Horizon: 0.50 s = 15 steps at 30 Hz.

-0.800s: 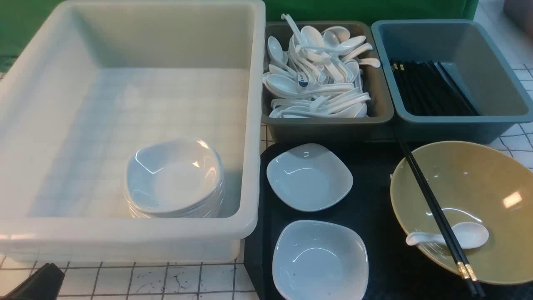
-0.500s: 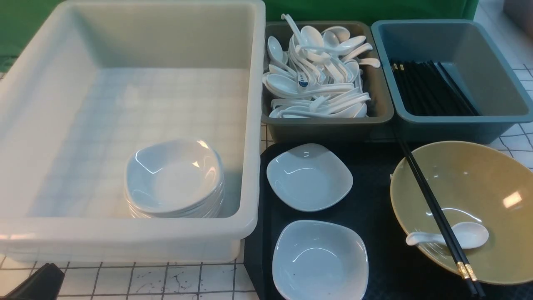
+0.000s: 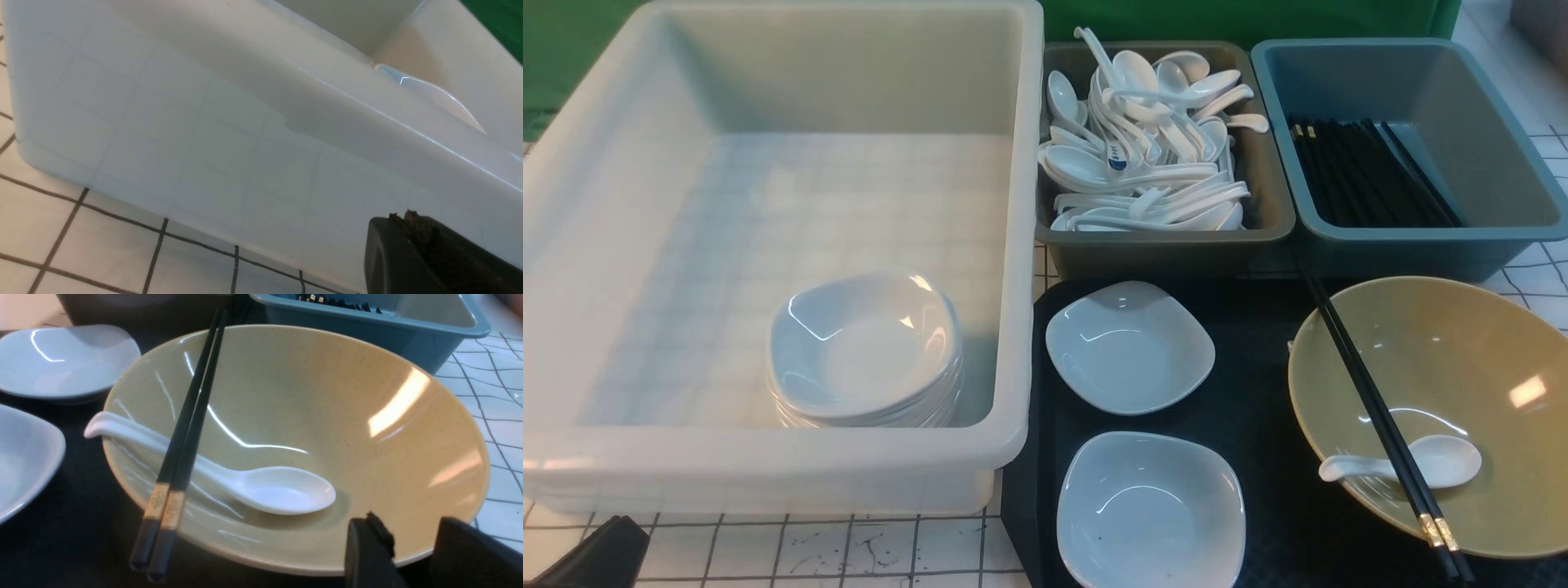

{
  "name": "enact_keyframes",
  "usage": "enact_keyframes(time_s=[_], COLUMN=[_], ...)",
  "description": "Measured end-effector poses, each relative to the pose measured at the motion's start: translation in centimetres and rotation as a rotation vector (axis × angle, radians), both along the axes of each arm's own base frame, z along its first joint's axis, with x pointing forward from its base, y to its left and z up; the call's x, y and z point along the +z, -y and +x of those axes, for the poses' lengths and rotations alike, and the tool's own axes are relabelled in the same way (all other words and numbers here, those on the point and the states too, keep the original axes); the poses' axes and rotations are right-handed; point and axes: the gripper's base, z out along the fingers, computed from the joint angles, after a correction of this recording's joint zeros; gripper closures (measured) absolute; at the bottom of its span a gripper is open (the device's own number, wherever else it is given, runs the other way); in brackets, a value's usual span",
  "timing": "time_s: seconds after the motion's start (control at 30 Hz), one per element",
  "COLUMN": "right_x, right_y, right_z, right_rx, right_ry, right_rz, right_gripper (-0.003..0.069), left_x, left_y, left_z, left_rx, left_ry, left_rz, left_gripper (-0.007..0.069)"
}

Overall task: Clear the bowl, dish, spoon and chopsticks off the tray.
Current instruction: Use the right arm to grab the chopsticks

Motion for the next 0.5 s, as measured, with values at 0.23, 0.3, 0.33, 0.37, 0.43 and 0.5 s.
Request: enact_keyframes(time_s=[0.23,0.3,0.33,0.37,0.43,0.5], right_x=[0.0,0.0,0.0,0.0,0.0,0.0], right_y=[0.0,0.0,0.0,0.0,0.0,0.0], right_z=[0.0,0.0,0.0,0.0,0.0,0.0], right_rx=[0.0,0.0,0.0,0.0,0.0,0.0], right_ry=[0.0,0.0,0.0,-0.001,-0.001,-0.001], right_rz=[0.0,0.0,0.0,0.0,0.0,0.0], right_gripper=[0.0417,0.0417,0.0417,0.0417,0.0417,0.0417], left_x=[0.4,1.1,1.4,1.7,2.3,2.9], left_y=[0.1,0.2,0.1,0.1,-0.1,-0.3], left_z=[0.1,0.2,0.3,0.3,0.3,0.3], left_rx=[0.007,0.024,0.032,0.04,0.063,0.09], left_ry=[0.049,0.117,0.145,0.17,0.221,0.271], left_rz=[-0.065,-0.221,-0.275,-0.354,-0.496,-0.623], left_gripper=[0.0626,0.0626,0.0626,0.0626,0.0626,0.0626])
